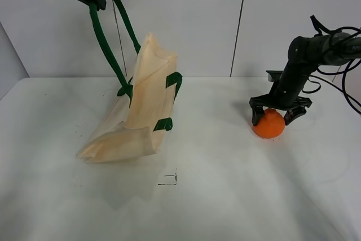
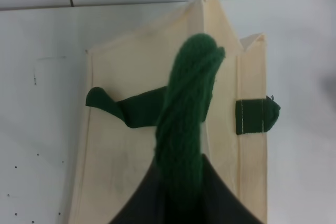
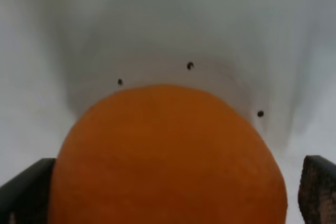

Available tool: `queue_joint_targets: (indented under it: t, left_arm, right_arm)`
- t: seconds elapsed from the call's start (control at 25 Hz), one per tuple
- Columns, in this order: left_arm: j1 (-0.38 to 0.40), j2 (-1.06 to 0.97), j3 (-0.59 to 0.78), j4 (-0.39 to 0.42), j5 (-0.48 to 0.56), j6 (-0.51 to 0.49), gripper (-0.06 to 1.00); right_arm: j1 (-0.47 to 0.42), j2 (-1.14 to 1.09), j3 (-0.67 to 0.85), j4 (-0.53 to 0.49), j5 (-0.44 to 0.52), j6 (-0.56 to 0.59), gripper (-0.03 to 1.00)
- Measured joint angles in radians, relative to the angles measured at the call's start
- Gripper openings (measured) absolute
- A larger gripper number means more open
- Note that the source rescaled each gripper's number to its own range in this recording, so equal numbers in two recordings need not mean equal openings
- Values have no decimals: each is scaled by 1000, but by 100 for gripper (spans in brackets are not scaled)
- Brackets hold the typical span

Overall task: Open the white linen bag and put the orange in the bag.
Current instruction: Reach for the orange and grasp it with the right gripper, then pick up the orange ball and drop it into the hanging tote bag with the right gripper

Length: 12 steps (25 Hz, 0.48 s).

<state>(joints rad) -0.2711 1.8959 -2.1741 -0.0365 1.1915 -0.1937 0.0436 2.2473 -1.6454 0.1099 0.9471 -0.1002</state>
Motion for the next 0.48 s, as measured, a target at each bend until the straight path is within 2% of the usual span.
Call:
queue_joint_targets:
  t: [0.04, 0.08, 0.2, 0.24, 0.4, 0.48]
  left_arm:
    - [0, 0, 0, 0, 0, 0, 1]
    - [0, 0, 0, 0, 0, 0, 1]
    - [0, 0, 0, 0, 0, 0, 1]
    - [0, 0, 0, 0, 0, 0, 1]
    - [0, 0, 0, 0, 0, 0, 1]
    - [0, 0, 0, 0, 0, 0, 1]
  right_arm:
    - [0, 1, 0, 1, 0, 1, 84]
    - [0, 1, 0, 3, 0, 1, 68]
    - [0, -4, -1, 14, 2, 1, 8]
    - [0, -12, -2, 24, 3, 1, 0]
    - [0, -60, -10, 106, 22, -17, 1]
    - [0, -95, -43, 189, 36, -33, 1]
